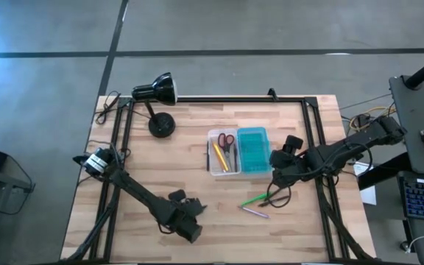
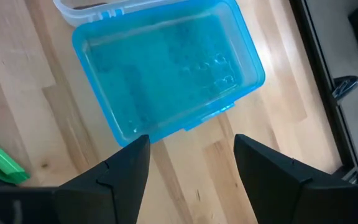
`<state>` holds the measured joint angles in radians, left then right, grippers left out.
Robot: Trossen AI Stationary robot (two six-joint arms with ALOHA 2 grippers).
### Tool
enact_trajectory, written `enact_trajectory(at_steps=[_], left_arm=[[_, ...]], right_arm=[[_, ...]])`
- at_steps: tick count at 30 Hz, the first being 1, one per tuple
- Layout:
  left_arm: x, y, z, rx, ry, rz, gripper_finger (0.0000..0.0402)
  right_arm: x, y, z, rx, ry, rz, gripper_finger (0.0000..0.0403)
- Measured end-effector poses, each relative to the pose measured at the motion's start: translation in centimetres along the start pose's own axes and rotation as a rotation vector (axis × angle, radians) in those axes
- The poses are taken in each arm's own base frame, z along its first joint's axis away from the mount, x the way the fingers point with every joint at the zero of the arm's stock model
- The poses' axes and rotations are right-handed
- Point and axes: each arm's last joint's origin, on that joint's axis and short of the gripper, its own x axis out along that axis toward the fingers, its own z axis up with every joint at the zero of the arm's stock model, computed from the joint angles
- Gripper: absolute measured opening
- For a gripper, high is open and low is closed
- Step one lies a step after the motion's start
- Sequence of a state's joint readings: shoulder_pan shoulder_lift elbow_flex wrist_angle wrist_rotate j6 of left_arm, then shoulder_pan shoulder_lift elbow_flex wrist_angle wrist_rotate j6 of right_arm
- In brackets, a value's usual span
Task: Pick & place school supplies into a supply box
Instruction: Put the black pen into the blue supply box
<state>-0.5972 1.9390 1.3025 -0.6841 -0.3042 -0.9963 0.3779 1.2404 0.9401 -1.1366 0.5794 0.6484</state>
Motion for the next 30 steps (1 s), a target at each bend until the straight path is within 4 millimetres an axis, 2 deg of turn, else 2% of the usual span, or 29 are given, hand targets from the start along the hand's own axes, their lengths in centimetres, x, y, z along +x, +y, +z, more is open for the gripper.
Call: enact_trajectory(at_steps=[5,11,14,18,24,27,30], left_arm=[[0.9,0.7,-0.7,-0.015,0.021,0.014,0.0090],[1.4,1.1,-0.6,0.007,0.053,-0.022,0.0087],[1.6,1.4,-0.2,0.001,0.065,-0.022,0.0066],[2.0,2.0,0.5,0.004,0.078,-0.017,0.0016],[2.1,3.2,2.3,-0.084,0.089,-0.052,0.0012],[1.7,4.2,4.0,-0.154,0.039,-0.084,0.0012],[0.3,5.7,6.4,-0.237,-0.047,-0.124,0.0011]], right_arm=[[0.0,0.0,0.0,0.025,-0.002,0.003,0.0224],[0.0,0.0,0.0,0.049,-0.001,0.005,0.0224],[-0.1,0.0,0.0,0.054,-0.002,0.006,0.0224],[-0.2,-0.1,0.0,0.103,-0.012,0.009,0.0224],[-1.5,-1.5,-0.2,0.294,-0.119,-0.008,0.0224],[-2.5,-2.8,-0.4,0.427,-0.204,-0.011,0.0224],[-3.5,-4.1,-0.8,0.535,-0.288,-0.011,0.0224]])
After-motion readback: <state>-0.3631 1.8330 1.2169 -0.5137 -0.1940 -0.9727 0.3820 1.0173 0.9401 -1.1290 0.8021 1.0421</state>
